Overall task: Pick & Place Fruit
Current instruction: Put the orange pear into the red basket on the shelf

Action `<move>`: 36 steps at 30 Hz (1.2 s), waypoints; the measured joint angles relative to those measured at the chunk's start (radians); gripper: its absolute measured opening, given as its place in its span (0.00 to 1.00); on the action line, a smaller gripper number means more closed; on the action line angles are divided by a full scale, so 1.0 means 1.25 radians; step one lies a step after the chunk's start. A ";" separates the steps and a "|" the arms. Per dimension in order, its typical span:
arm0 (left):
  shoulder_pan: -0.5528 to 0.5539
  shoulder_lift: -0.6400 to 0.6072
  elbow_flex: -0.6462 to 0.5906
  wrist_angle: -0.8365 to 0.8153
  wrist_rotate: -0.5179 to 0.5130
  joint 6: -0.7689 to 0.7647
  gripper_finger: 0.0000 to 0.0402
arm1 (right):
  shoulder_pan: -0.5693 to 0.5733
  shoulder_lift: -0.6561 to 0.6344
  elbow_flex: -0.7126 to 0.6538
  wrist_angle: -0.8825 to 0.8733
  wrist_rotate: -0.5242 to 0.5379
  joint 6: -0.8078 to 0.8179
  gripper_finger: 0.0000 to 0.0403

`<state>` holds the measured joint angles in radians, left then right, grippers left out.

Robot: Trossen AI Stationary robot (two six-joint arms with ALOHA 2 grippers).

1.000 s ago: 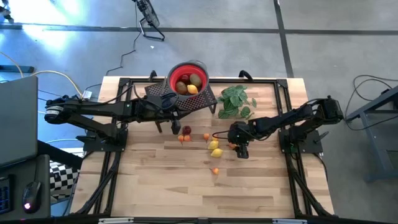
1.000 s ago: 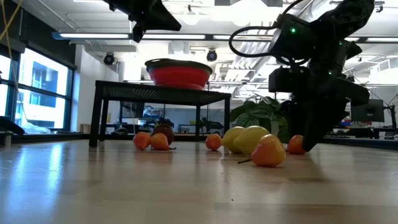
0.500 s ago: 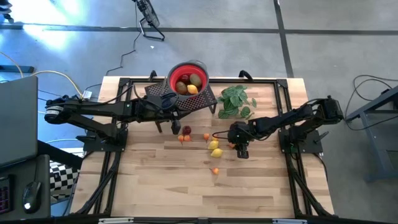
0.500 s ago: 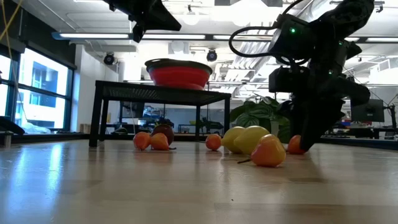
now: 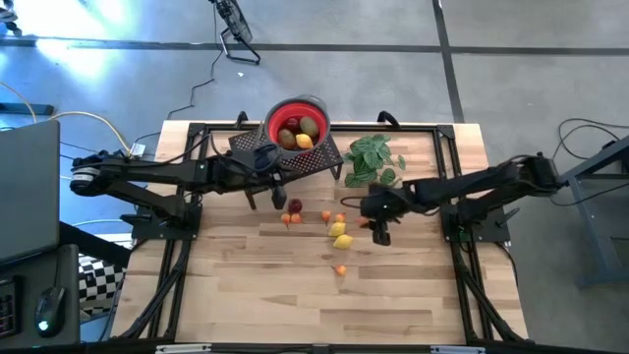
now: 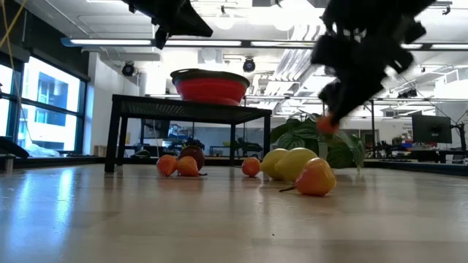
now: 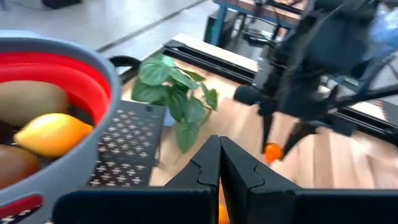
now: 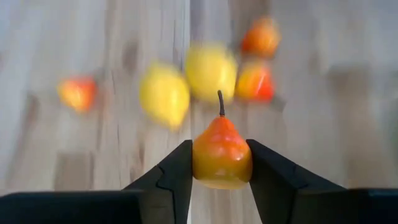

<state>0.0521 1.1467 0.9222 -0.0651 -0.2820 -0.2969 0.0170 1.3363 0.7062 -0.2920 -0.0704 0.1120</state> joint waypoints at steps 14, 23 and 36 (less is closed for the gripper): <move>0.000 -0.046 0.000 0.027 -0.068 0.003 0.00 | -0.074 -0.116 0.159 -0.003 0.124 0.035 0.32; 0.000 -0.058 0.001 0.110 -0.080 0.107 0.00 | -0.153 -0.113 0.247 0.115 0.116 -0.037 0.30; 0.093 -0.055 0.001 0.205 -0.140 -0.008 0.00 | -0.351 -0.110 0.269 0.296 -0.027 -0.112 0.31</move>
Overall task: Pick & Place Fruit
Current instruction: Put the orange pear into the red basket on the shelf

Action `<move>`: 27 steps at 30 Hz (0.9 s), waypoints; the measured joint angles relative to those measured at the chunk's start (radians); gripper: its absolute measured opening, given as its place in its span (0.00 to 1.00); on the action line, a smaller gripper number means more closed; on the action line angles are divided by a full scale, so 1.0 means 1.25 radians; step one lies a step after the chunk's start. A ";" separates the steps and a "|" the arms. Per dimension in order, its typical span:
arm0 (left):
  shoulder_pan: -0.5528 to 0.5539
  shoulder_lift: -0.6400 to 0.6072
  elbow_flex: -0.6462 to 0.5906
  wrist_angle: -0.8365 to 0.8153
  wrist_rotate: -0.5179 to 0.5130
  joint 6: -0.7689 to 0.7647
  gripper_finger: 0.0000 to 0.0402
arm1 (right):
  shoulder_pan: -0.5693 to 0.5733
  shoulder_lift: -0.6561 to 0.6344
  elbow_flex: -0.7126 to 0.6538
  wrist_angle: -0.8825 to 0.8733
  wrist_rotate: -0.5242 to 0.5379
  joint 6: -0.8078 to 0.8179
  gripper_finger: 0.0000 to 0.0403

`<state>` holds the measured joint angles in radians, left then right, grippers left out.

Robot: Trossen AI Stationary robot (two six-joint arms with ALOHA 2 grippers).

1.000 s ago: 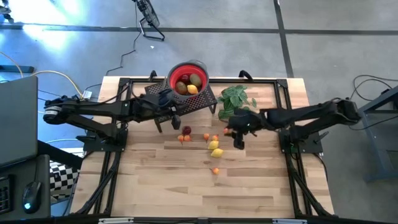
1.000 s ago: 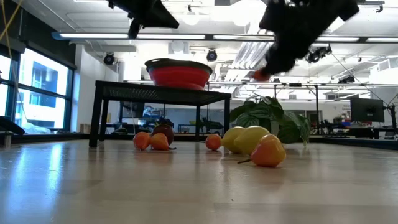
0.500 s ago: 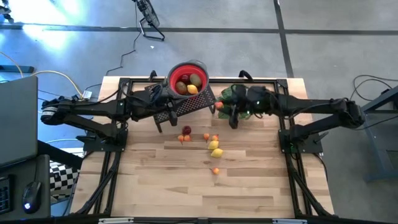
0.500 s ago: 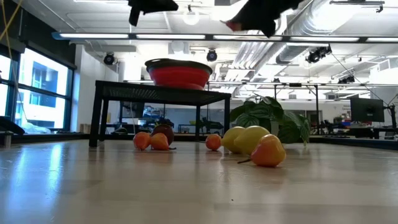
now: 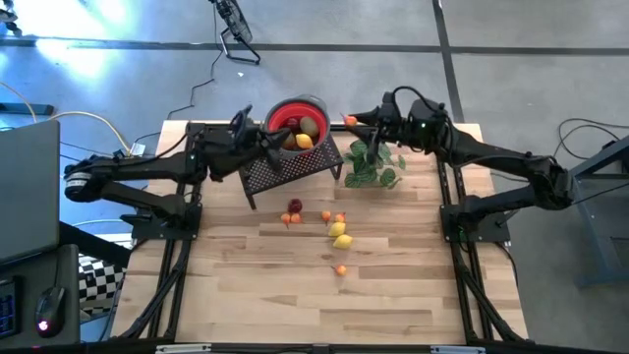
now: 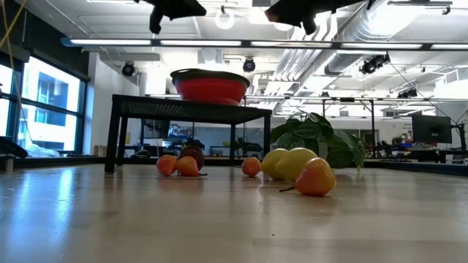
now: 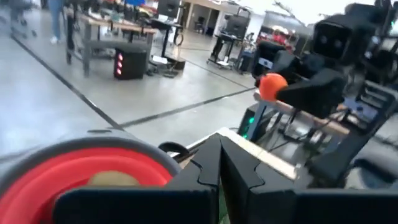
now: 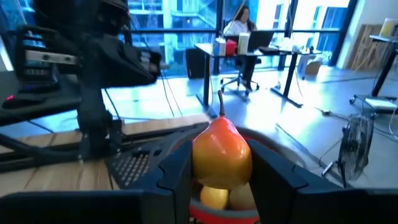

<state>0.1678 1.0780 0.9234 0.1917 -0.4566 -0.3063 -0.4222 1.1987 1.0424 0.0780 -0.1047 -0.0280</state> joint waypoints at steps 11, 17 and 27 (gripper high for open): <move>0.192 0.048 0.000 0.131 0.335 -0.143 0.00 | -0.036 0.026 0.000 0.047 -0.065 -0.051 0.31; 0.217 0.068 0.000 0.189 0.323 -0.117 0.02 | -0.034 0.085 0.000 0.103 -0.079 -0.066 0.30; 0.222 0.069 0.000 0.186 0.356 0.024 0.34 | -0.029 0.213 -0.001 0.270 -0.123 -0.034 0.30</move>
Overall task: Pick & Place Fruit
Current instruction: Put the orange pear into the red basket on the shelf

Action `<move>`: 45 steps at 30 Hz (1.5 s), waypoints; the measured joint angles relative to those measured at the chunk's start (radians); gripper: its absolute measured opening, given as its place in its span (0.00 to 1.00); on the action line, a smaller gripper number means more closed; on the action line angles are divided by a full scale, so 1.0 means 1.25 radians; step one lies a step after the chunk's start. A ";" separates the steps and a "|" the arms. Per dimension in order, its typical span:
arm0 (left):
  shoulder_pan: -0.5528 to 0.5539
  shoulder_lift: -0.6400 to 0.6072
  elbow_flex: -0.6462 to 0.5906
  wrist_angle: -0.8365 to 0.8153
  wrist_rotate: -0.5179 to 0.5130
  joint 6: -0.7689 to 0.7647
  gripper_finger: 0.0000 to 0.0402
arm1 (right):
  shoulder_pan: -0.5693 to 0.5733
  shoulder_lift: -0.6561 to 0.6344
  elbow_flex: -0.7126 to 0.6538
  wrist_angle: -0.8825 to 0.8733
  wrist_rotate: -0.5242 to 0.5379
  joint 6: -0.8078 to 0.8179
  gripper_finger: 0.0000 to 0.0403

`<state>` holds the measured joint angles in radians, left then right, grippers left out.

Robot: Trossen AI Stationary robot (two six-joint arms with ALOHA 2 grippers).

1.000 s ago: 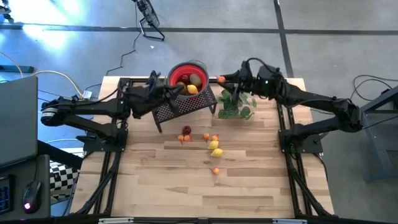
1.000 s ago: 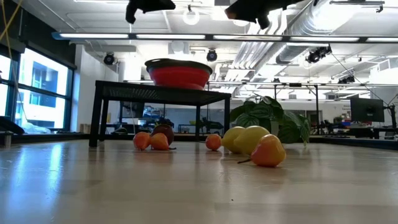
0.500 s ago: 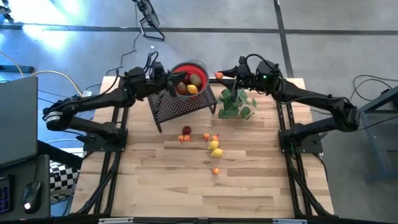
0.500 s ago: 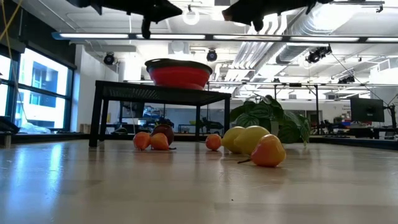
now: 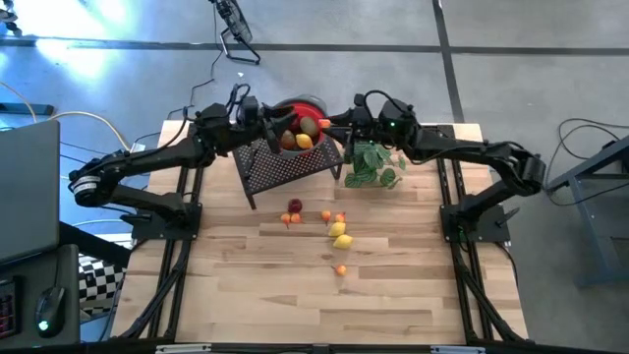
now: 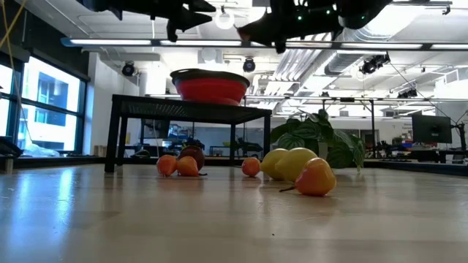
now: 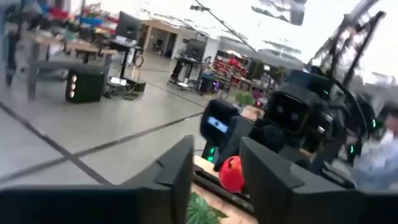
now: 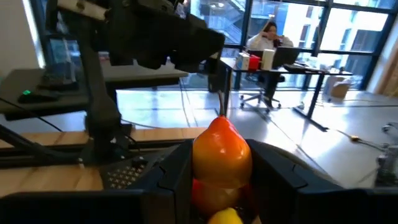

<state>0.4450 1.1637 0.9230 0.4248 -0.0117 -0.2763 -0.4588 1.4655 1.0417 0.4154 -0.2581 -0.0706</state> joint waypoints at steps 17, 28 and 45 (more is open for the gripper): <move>0.000 0.047 0.000 -0.005 0.183 0.143 0.45 | 0.039 0.025 0.001 0.066 -0.052 0.038 0.31; -0.001 0.052 0.000 0.043 0.202 0.140 0.45 | 0.039 0.025 0.001 0.066 -0.050 0.038 0.32; -0.047 0.105 0.000 0.086 0.132 0.176 0.45 | 0.040 0.025 0.001 0.047 -0.051 0.039 0.32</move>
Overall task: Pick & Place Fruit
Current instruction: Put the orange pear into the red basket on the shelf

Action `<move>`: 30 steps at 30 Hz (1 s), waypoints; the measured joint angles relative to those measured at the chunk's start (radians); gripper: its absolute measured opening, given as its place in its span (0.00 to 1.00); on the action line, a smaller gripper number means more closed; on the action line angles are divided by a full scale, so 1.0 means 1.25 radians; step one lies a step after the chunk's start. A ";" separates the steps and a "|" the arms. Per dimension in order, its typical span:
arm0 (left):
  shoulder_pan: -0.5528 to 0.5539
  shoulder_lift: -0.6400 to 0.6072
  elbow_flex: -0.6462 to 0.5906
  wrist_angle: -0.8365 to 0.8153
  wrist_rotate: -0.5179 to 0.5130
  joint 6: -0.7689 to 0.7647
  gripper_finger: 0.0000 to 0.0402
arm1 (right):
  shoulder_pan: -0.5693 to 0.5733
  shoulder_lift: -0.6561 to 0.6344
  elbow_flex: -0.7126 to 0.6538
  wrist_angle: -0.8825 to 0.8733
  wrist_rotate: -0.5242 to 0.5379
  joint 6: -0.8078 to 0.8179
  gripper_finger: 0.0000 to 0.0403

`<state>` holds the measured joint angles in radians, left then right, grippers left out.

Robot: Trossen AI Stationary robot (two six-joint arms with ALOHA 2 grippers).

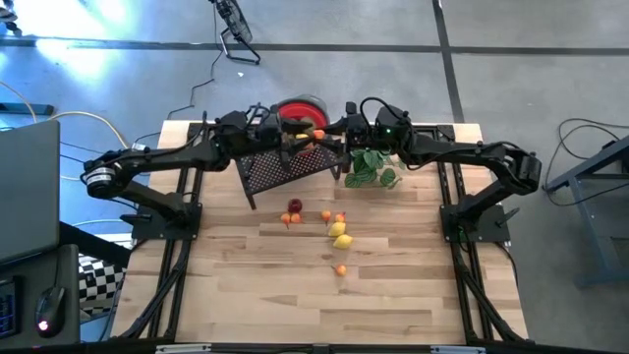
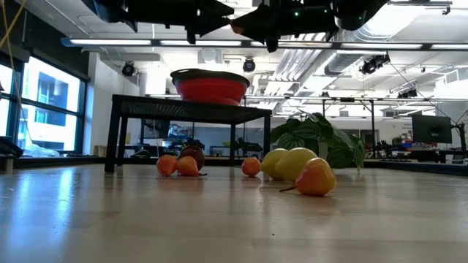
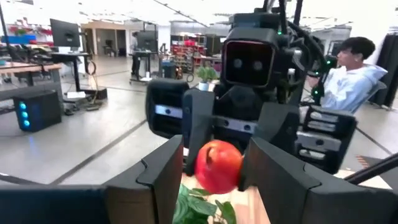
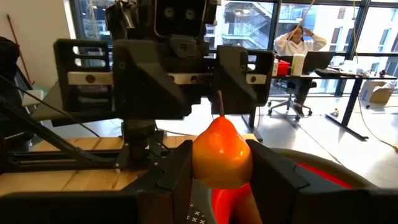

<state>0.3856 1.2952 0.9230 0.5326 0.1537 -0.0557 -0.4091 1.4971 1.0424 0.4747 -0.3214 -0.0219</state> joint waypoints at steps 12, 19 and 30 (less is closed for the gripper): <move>0.000 0.000 0.000 -0.001 0.001 -0.001 0.24 | 0.000 0.000 0.000 0.000 0.000 0.000 0.32; 0.000 0.000 0.000 -0.002 0.001 -0.002 0.12 | 0.000 0.000 0.000 0.000 0.000 0.000 0.31; 0.000 0.000 0.000 -0.002 0.000 -0.005 0.01 | 0.000 0.000 0.000 0.000 -0.001 0.000 0.31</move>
<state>0.3859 1.2949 0.9230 0.5304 0.1540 -0.0614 -0.4091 1.4971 1.0424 0.4747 -0.3225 -0.0224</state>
